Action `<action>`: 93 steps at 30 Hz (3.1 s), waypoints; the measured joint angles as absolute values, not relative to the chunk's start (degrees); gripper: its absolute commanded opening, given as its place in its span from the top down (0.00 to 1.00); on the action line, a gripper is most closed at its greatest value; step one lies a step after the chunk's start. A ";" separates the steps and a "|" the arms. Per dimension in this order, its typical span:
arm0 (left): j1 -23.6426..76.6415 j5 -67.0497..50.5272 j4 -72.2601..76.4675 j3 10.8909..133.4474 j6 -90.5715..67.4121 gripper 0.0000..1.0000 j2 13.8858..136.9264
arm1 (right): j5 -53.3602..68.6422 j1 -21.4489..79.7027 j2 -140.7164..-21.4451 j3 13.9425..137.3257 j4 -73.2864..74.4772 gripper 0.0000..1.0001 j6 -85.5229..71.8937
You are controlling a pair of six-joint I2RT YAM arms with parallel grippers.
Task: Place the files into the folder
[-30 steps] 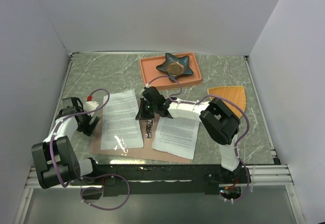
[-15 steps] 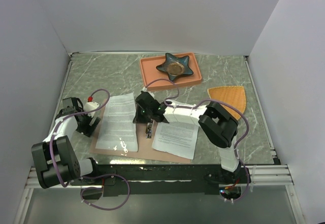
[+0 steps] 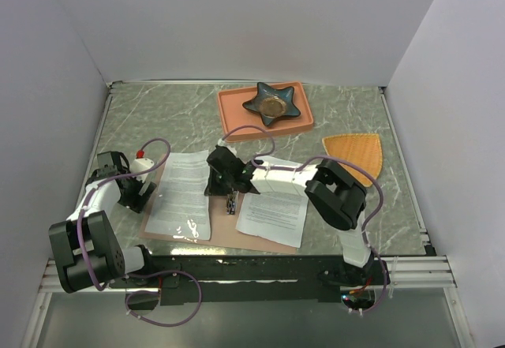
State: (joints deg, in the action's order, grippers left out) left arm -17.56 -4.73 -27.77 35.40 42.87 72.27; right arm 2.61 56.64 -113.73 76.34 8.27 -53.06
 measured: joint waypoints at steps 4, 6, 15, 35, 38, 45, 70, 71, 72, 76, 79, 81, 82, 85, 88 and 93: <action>-17.54 -4.73 -28.18 35.81 42.87 0.04 72.27 | 2.85 56.64 -115.35 78.00 8.71 1.00 -52.69; -17.56 -4.75 -28.36 36.14 42.85 0.04 72.27 | 2.94 56.64 -116.16 79.24 9.08 1.00 -52.23; -17.56 -4.71 -28.56 36.47 42.87 0.04 72.27 | 4.08 56.47 -117.60 81.30 9.47 1.00 -51.59; -17.56 -4.75 -28.99 37.98 42.81 0.04 72.27 | 5.74 56.86 -117.12 76.44 9.74 1.00 -50.81; -17.56 -4.73 -28.99 38.06 42.81 0.04 72.27 | 6.11 56.88 -117.12 77.01 10.37 1.00 -49.80; -17.54 -4.93 -29.45 38.57 42.76 0.04 72.27 | 7.27 56.90 -117.14 79.77 10.87 0.97 -48.75; -16.32 -5.54 -35.00 52.95 38.85 0.04 70.15 | -1.21 57.39 -108.44 82.37 30.98 0.51 -44.36; -15.57 -5.89 -35.27 53.52 38.26 0.04 69.10 | -2.00 57.39 -107.98 82.37 31.68 0.51 -44.29; -14.92 -6.17 -35.51 53.71 37.93 0.04 68.07 | -2.92 57.39 -107.61 82.37 32.60 0.51 -44.29; -11.40 -7.35 -37.89 53.71 35.75 0.04 64.45 | -5.76 57.47 -108.66 82.35 36.47 0.49 -44.66; -9.17 -7.70 -39.51 53.71 34.44 0.04 64.58 | -7.22 57.74 -110.98 82.65 39.11 0.49 -45.12; -7.53 -7.49 -40.71 53.69 33.47 0.04 64.84 | -7.84 57.89 -112.60 83.02 40.69 0.49 -45.36; -6.76 -7.27 -41.34 53.69 33.21 0.04 64.86 | -7.99 58.00 -113.45 83.42 41.30 0.49 -45.52; -5.17 -7.31 -42.57 53.69 32.49 0.04 64.66 | -7.92 58.11 -114.74 84.38 42.13 0.48 -45.69; -4.89 -7.33 -43.22 53.69 32.03 0.04 63.99 | -7.99 58.15 -115.18 86.72 43.11 0.48 -45.87; -4.80 -7.25 -43.57 53.25 31.81 0.04 63.68 | -8.19 58.65 -116.31 90.00 43.29 0.46 -46.04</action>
